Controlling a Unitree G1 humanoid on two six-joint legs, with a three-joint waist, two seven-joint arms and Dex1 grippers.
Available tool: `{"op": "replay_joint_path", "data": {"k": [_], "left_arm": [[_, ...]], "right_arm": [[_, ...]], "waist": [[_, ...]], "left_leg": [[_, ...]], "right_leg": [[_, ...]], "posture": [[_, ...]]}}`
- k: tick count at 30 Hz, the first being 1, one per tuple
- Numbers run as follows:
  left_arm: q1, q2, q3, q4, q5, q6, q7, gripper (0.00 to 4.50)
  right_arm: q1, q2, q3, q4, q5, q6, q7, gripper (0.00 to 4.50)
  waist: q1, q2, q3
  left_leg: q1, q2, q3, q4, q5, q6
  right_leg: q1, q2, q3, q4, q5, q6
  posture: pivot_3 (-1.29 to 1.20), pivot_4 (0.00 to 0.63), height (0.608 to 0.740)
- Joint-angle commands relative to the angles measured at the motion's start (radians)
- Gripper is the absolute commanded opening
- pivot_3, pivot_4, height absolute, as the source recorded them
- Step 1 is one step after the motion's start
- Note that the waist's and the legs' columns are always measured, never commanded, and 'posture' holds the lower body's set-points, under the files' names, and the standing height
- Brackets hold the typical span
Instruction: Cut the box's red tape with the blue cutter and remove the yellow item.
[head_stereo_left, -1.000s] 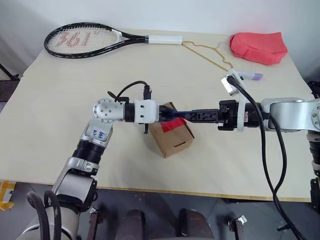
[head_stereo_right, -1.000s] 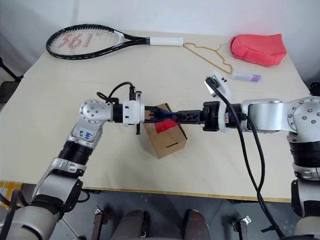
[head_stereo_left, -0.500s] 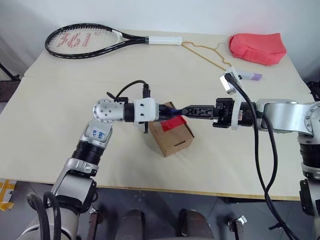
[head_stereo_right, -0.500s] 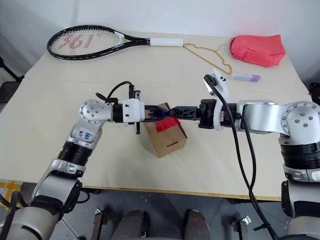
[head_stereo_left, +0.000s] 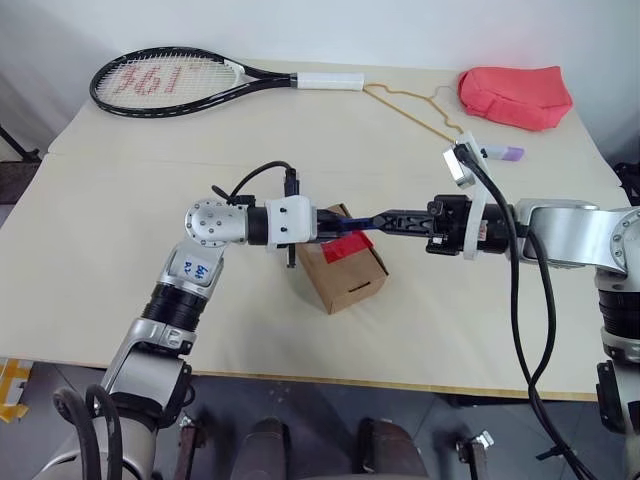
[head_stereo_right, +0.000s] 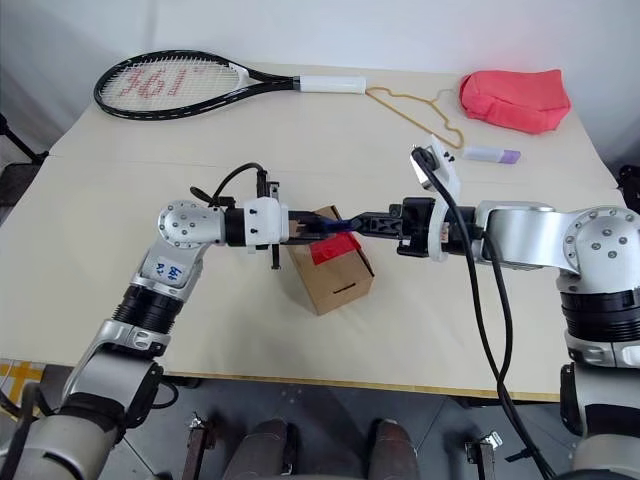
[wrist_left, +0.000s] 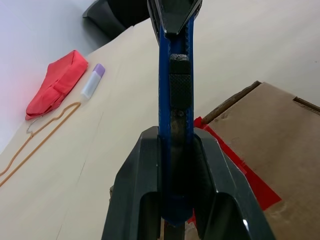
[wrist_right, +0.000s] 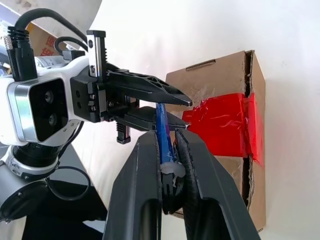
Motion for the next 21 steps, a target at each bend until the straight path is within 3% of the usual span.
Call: {"op": "replay_joint_path", "data": {"k": [1,4,8,11,15,21], "left_arm": [[-0.001,0.005,0.014,-0.044,-0.022,0.009,-0.001,0.42],[0.016,0.004,0.022,-0.078,-0.064,0.044,-0.031,1.42],[0.008,0.004,0.119,-0.088,-0.160,0.197,0.025,2.59],[-0.020,0.061,0.242,-0.049,-0.300,0.415,0.018,2.59],[-0.011,0.107,0.272,-0.002,-0.309,0.545,0.035,2.59],[0.053,0.065,0.191,-0.108,-0.311,0.662,0.011,0.81]], "right_arm": [[-0.008,-0.012,-0.006,-0.007,0.019,0.023,0.020,0.15],[-0.028,-0.024,-0.003,0.010,0.019,0.030,0.019,0.15],[-0.089,-0.074,-0.013,0.031,0.014,0.038,0.009,0.15],[-0.168,-0.150,-0.005,0.025,-0.020,0.070,0.005,0.15],[-0.244,-0.170,0.016,0.007,-0.082,0.074,-0.017,0.15],[-0.313,-0.150,0.068,-0.043,-0.229,0.130,-0.003,0.15]], "waist": [[0.000,0.000,0.000],[0.000,0.000,0.000],[-0.002,0.000,0.000],[-0.003,0.000,0.000],[-0.012,0.000,0.000],[-0.002,0.000,0.000]], "left_leg": [[0.000,0.000,0.000,0.000,0.000,0.000],[0.000,0.000,0.000,0.000,0.000,0.000],[0.000,0.000,0.000,0.000,0.000,0.000],[0.000,0.000,0.000,0.000,0.000,0.000],[0.000,0.001,0.000,0.000,0.000,0.000],[0.000,0.000,0.000,0.000,0.000,0.000]], "right_leg": [[0.000,0.000,0.000,0.000,0.000,0.000],[0.000,0.000,0.000,0.000,0.000,0.000],[0.000,0.000,0.000,0.000,0.000,0.000],[0.000,0.000,0.000,0.001,0.000,0.000],[0.000,0.000,0.000,0.001,0.000,0.000],[0.000,0.000,0.000,0.001,0.000,0.000]], "posture": [[0.00,0.150,0.740],[0.00,0.150,0.740],[0.00,0.150,0.740],[0.00,0.150,0.740],[0.00,0.150,0.740],[0.00,0.150,0.740]]}}
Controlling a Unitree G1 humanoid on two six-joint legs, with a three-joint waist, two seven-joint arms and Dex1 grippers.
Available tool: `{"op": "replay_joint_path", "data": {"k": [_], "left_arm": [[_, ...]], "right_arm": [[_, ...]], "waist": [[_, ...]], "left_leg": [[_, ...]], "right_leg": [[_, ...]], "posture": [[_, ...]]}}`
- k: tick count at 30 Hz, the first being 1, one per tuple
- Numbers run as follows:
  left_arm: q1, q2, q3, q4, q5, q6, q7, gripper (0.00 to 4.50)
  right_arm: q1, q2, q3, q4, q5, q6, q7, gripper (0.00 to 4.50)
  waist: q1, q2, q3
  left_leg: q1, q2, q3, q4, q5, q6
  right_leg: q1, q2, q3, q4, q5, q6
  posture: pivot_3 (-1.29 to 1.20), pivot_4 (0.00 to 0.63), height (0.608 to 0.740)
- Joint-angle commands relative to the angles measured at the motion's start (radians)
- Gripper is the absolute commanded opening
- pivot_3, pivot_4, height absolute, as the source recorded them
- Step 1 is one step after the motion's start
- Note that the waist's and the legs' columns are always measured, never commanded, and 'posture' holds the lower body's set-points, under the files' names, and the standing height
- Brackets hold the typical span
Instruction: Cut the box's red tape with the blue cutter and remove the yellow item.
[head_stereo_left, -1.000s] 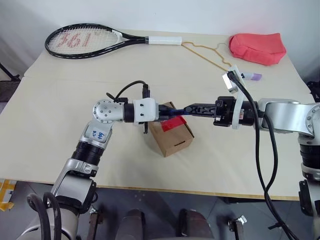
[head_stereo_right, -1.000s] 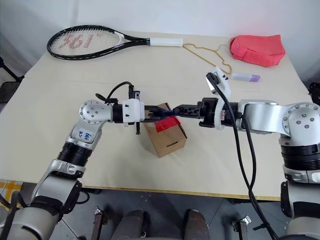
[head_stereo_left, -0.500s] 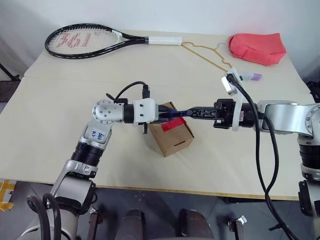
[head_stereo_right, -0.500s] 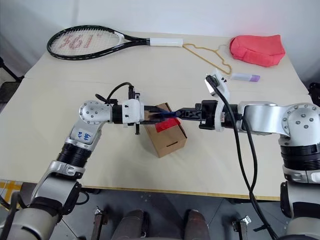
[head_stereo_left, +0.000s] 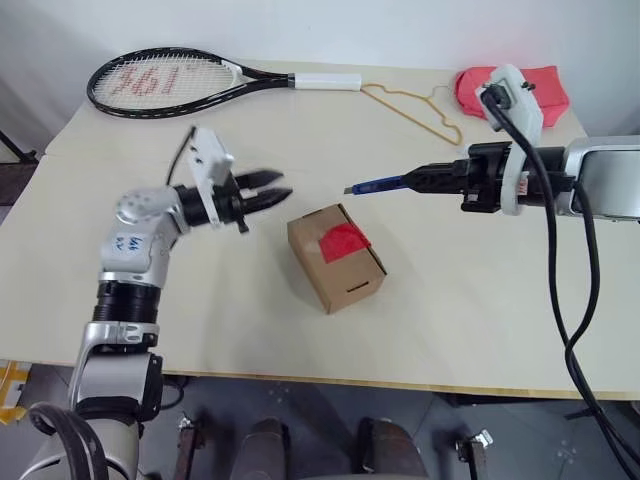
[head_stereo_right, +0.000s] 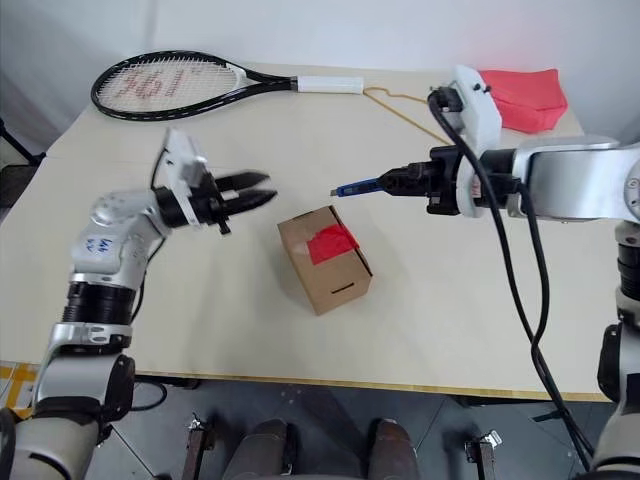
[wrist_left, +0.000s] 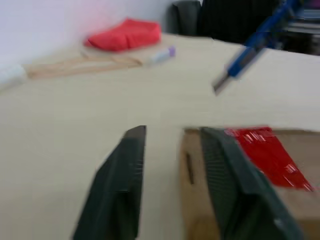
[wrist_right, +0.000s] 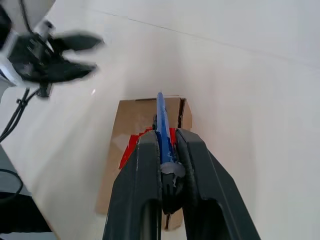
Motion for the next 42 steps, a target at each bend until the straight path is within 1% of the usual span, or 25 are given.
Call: {"op": "replay_joint_path", "data": {"k": [1,2,3,6,13,25,31,35,42], "left_arm": [[0.015,-0.039,-0.042,-0.115,-0.015,0.068,0.010,0.51],[0.025,-0.050,-0.061,-0.137,-0.012,0.099,0.014,0.15],[0.034,-0.057,-0.076,-0.151,-0.003,0.114,0.019,0.00],[0.066,-0.042,-0.121,-0.173,0.030,0.150,0.016,0.00],[0.075,-0.040,-0.145,-0.174,0.065,0.213,0.057,0.00],[0.055,-0.046,-0.157,-0.164,0.075,0.215,0.074,0.00],[0.052,-0.051,-0.159,-0.160,0.080,0.209,0.072,0.00],[0.052,-0.055,-0.159,-0.158,0.082,0.208,0.077,0.00],[0.054,-0.058,-0.156,-0.162,0.083,0.212,0.087,0.00]], "right_arm": [[-0.059,0.004,0.022,-0.066,-0.118,0.046,0.020,0.15],[-0.065,0.013,0.026,-0.071,-0.139,0.052,0.024,0.15],[-0.066,0.022,0.023,-0.071,-0.147,0.055,0.026,0.15],[-0.061,0.039,0.013,-0.082,-0.205,0.072,0.054,0.15],[-0.030,0.076,-0.015,-0.089,-0.273,0.099,0.099,0.15],[0.039,0.137,-0.070,-0.107,-0.349,0.124,0.126,0.15],[0.023,0.148,-0.098,-0.104,-0.410,0.134,0.157,0.15],[-0.029,0.182,-0.125,-0.080,-0.417,0.144,0.172,0.15],[0.010,0.235,-0.131,-0.116,-0.448,0.185,0.179,0.15]], "waist": [[0.002,0.000,0.000],[0.003,0.000,0.000],[0.003,0.000,0.000],[0.001,0.000,0.000],[-0.002,0.001,-0.001],[-0.002,0.001,-0.001],[-0.002,0.001,-0.001],[-0.002,0.001,-0.001],[-0.003,0.001,-0.001]], "left_leg": [[0.000,0.000,0.000,0.000,0.000,0.000],[0.000,0.000,0.000,0.000,0.000,0.000],[0.000,0.000,0.000,0.000,0.000,0.000],[0.000,0.000,0.000,0.000,0.000,0.000],[0.001,0.000,0.001,0.000,0.000,0.000],[0.002,0.000,0.001,0.002,0.000,0.000],[0.003,0.000,0.001,0.003,0.000,0.000],[0.003,0.000,0.001,0.002,0.000,0.000],[0.003,0.000,0.001,0.003,0.000,0.000]], "right_leg": [[0.000,0.000,0.000,0.000,0.000,0.000],[0.000,0.000,0.000,0.000,0.000,0.000],[0.000,0.000,0.000,0.000,0.000,0.000],[0.000,0.000,0.000,0.000,0.000,0.000],[-0.001,0.000,0.001,0.002,0.000,0.000],[-0.001,0.000,0.002,0.007,0.000,-0.001],[-0.001,0.000,0.003,0.007,0.000,-0.001],[-0.001,0.000,0.003,0.007,0.000,-0.001],[-0.001,0.000,0.003,0.008,0.000,-0.001]], "posture": [[0.00,0.150,0.740],[0.00,0.150,0.740],[0.00,0.150,0.740],[0.00,0.150,0.740],[0.00,0.150,0.740],[0.00,0.150,0.740],[0.00,0.150,0.740],[0.00,0.150,0.740],[0.00,0.150,0.740]]}}
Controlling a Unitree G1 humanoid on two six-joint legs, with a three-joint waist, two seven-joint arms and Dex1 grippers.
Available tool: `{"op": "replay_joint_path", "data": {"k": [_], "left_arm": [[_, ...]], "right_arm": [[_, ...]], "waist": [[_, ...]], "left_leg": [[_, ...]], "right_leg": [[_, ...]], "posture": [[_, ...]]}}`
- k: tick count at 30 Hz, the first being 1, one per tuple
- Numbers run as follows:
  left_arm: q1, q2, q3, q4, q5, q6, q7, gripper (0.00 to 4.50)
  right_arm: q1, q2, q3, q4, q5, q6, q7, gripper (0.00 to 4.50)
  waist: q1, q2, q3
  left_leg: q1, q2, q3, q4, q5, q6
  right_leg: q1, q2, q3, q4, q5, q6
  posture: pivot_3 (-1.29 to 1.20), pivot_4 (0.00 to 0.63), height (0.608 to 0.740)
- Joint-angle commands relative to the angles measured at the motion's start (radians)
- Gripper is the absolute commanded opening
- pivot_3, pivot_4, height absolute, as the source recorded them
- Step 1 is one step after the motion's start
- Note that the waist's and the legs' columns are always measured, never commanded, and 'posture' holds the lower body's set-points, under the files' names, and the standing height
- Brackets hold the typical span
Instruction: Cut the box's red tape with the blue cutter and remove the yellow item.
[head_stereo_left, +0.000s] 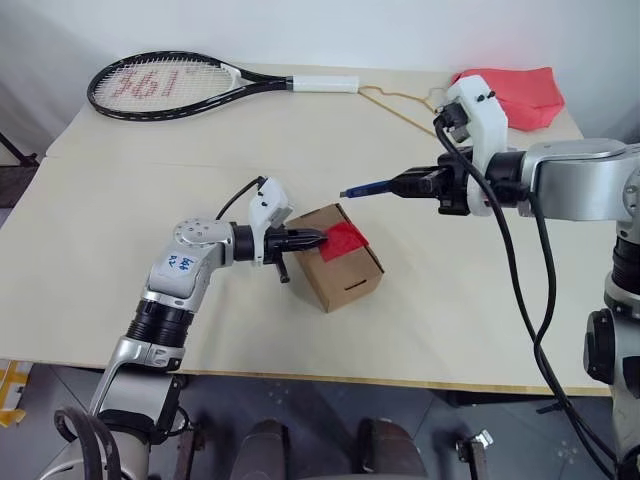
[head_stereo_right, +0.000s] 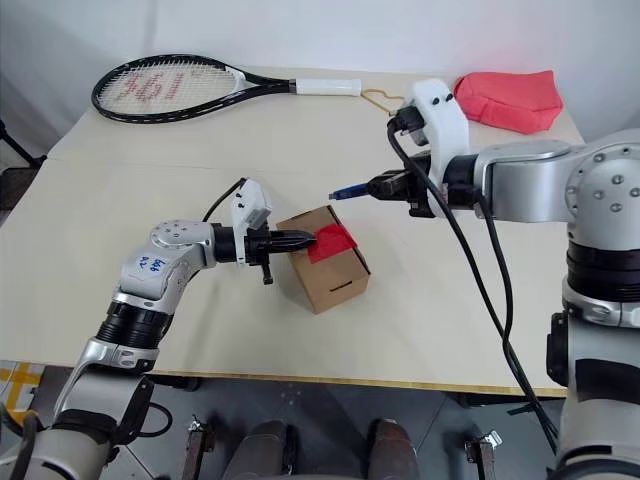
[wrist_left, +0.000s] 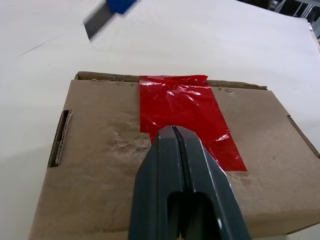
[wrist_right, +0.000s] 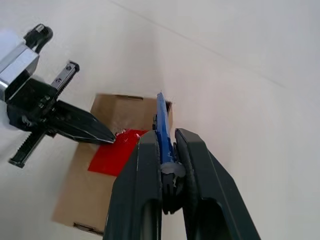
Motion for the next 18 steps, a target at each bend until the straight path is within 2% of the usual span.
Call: {"op": "replay_joint_path", "data": {"k": [1,18], "left_arm": [[0.005,0.004,-0.011,0.002,0.022,0.012,0.012,0.00],[0.020,0.010,-0.010,-0.005,0.018,0.012,0.007,0.00]], "right_arm": [[0.003,0.021,-0.037,-0.038,-0.008,0.016,0.004,0.15],[0.001,0.058,-0.091,-0.044,-0.118,0.051,0.062,0.15]], "waist": [[0.000,0.000,0.000],[-0.005,0.000,0.000]], "left_leg": [[0.000,0.000,0.000,0.000,0.000,0.000],[0.000,0.000,0.000,0.000,0.000,0.000]], "right_leg": [[0.000,0.000,0.000,0.000,0.000,0.000],[0.000,0.000,0.000,0.001,0.000,0.000]], "posture": [[0.00,0.150,0.740],[0.00,0.150,0.740]]}}
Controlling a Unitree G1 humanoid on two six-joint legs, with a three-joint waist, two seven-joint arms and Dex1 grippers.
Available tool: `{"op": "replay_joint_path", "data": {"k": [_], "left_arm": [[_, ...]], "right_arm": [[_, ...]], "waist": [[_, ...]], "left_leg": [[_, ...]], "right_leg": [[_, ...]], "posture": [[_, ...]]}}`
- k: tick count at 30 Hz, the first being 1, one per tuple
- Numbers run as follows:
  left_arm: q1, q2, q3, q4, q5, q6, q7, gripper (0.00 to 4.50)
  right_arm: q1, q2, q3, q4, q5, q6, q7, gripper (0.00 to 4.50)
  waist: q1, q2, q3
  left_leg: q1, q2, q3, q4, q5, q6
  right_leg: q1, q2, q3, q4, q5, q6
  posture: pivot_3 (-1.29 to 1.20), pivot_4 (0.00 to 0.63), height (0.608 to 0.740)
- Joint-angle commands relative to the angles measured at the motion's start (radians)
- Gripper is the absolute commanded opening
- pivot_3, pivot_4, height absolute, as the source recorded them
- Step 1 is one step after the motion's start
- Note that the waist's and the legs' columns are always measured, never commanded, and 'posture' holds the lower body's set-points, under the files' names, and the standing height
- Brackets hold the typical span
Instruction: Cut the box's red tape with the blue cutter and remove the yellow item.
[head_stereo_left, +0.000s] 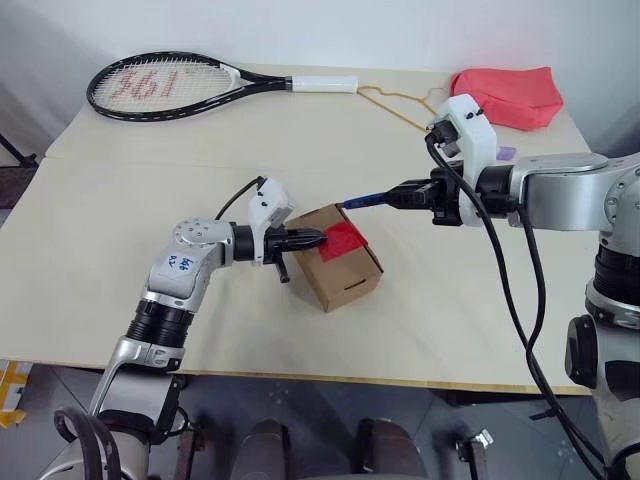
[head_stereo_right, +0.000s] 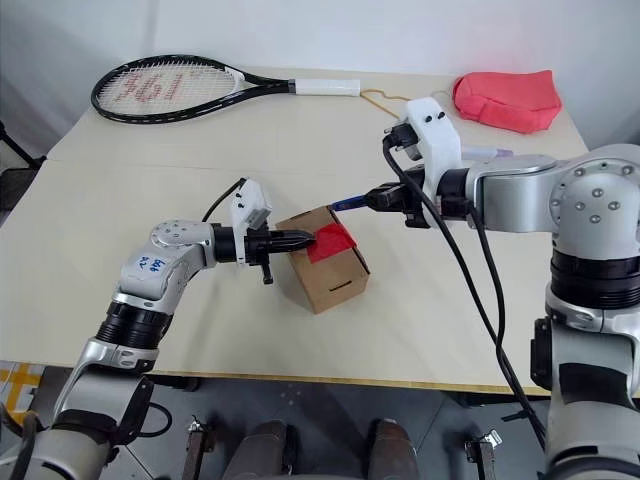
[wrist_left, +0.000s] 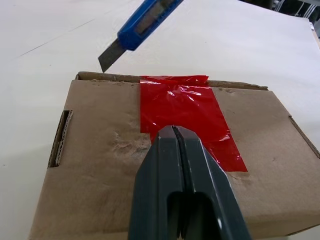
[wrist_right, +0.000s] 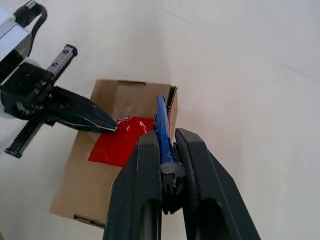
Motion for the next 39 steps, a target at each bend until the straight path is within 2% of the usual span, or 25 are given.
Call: {"op": "replay_joint_path", "data": {"k": [1,17,22,26,29,32,39], "left_arm": [[0.019,0.008,-0.011,-0.004,0.018,0.011,0.004,0.00],[0.020,0.009,-0.014,-0.005,0.022,0.014,0.007,0.00],[0.011,0.017,-0.034,0.002,0.054,0.008,0.019,0.00],[0.001,0.026,-0.077,0.027,0.111,-0.015,0.029,0.00],[-0.005,0.020,-0.087,0.042,0.125,-0.013,0.037,0.00],[-0.003,0.005,-0.103,0.065,0.143,-0.025,0.047,0.00],[0.031,-0.029,-0.117,0.064,0.148,-0.017,0.070,0.00]], "right_arm": [[-0.018,0.003,-0.039,-0.028,-0.026,0.007,0.020,0.15],[0.028,0.050,-0.062,-0.070,-0.137,0.077,0.094,0.15],[0.005,0.022,-0.021,-0.059,-0.169,0.098,0.141,0.15],[-0.062,-0.012,0.070,0.000,-0.168,0.098,0.194,0.15],[-0.134,-0.014,0.111,0.119,-0.086,0.098,0.196,0.15],[-0.217,-0.071,0.255,0.151,-0.109,0.098,0.249,0.15],[-0.395,-0.079,0.452,0.314,-0.069,0.098,0.320,0.15]], "waist": [[0.000,0.000,0.000],[-0.002,0.000,0.000],[-0.002,0.000,0.000],[-0.002,0.001,0.000],[-0.009,0.000,0.000],[-0.013,0.001,-0.001],[-0.010,0.001,-0.002]], "left_leg": [[0.000,0.000,0.000,0.000,0.000,0.000],[0.000,0.000,0.000,0.000,0.000,0.000],[0.001,0.000,0.000,0.000,0.000,0.000],[0.002,0.000,0.001,0.000,0.000,0.000],[0.004,0.000,0.002,0.000,0.001,0.000],[0.005,0.000,0.003,0.000,0.002,0.001],[0.009,0.000,0.004,-0.001,0.002,0.001]], "right_leg": [[0.000,0.000,0.000,0.000,0.000,0.000],[0.000,0.000,0.000,0.001,0.000,0.000],[0.000,0.000,0.000,0.002,0.000,0.000],[0.000,0.000,0.002,0.003,0.000,0.000],[0.001,0.000,0.003,0.004,0.000,-0.001],[0.001,0.000,0.005,0.004,0.001,-0.001],[0.004,0.000,0.007,0.005,0.001,-0.001]], "posture": [[0.00,0.150,0.740],[0.00,0.150,0.740],[0.00,0.150,0.740],[0.00,0.150,0.740],[0.00,0.150,0.740],[0.00,0.150,0.740],[0.00,0.150,0.740]]}}
